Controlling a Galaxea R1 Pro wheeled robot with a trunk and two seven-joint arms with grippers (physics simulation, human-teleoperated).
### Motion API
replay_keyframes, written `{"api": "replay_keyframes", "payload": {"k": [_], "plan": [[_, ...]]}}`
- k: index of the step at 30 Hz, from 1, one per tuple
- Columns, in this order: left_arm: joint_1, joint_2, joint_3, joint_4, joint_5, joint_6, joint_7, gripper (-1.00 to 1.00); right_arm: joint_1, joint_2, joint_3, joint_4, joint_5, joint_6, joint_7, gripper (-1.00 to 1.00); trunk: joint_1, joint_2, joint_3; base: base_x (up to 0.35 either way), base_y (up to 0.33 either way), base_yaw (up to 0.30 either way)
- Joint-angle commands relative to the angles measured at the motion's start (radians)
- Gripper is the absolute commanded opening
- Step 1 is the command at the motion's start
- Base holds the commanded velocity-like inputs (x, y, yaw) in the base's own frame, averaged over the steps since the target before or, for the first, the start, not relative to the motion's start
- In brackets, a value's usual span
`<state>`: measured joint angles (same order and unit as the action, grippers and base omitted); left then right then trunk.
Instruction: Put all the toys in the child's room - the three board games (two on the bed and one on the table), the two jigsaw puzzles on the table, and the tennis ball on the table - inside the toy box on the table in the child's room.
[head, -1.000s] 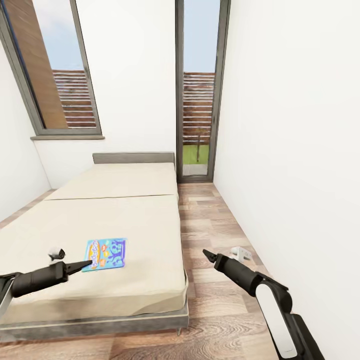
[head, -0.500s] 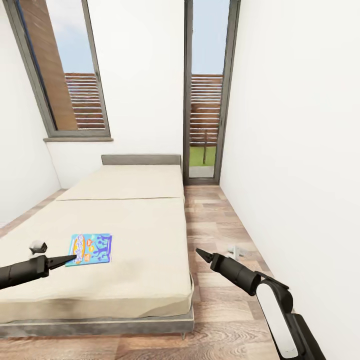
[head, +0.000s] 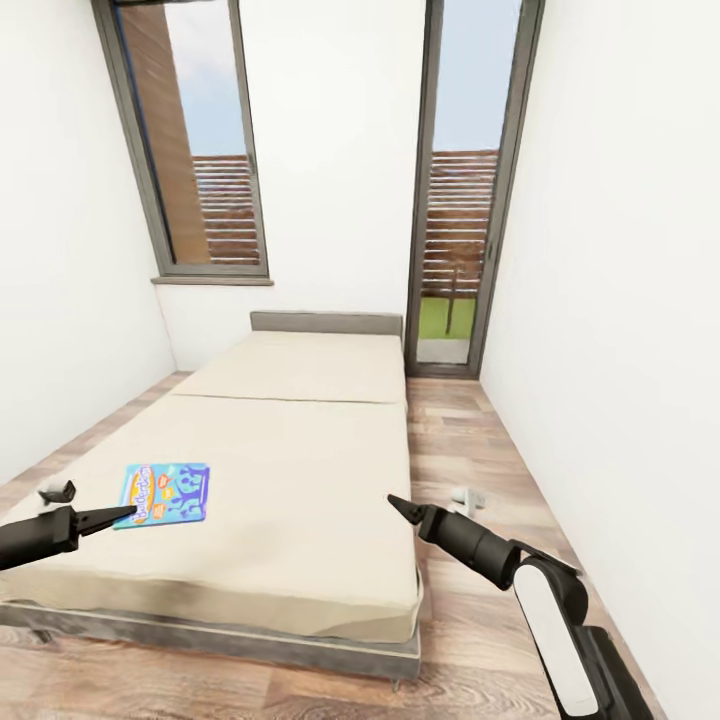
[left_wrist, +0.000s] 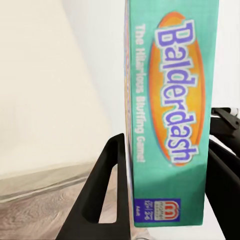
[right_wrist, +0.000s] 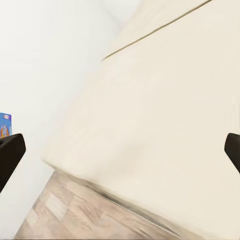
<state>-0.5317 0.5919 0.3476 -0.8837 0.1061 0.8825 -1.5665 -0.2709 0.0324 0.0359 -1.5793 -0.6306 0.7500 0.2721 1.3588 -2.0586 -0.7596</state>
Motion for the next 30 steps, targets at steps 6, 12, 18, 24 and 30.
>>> {"api": "replay_keyframes", "payload": {"k": [6, 12, 18, 24, 30], "plan": [[-0.001, 0.002, -0.001, -0.001, 0.0, 0.01, -0.004, -1.0, -0.001, 0.001, 0.002, -0.001, 0.002, 0.006, 0.025, 1.0, -0.023, 0.042, 0.018, -0.053, 0.0, 0.287], [-0.001, 0.002, -0.001, -0.001, 0.001, 0.01, -0.004, -1.0, -0.001, 0.001, 0.004, -0.001, 0.002, 0.004, 0.027, 1.0, -0.046, 0.084, 0.037, -0.006, 0.0, 0.287], [-0.001, 0.002, -0.002, -0.001, 0.001, 0.01, -0.004, -1.0, -0.001, 0.001, 0.005, -0.001, 0.002, 0.003, 0.027, 1.0, -0.069, 0.126, 0.055, -0.001, 0.0, 0.287], [-0.001, 0.002, -0.002, -0.001, 0.0, 0.01, -0.004, -1.0, 0.0, 0.001, 0.006, -0.002, 0.002, 0.002, 0.027, 1.0, -0.092, 0.168, 0.074, 0.0, 0.0, 0.287], [-0.001, 0.002, -0.006, -0.001, 0.0, 0.01, -0.004, -1.0, -0.001, 0.002, 0.007, -0.001, 0.006, 0.002, 0.027, 1.0, -0.115, 0.21, 0.093, 0.0, 0.0, 0.287]]}}
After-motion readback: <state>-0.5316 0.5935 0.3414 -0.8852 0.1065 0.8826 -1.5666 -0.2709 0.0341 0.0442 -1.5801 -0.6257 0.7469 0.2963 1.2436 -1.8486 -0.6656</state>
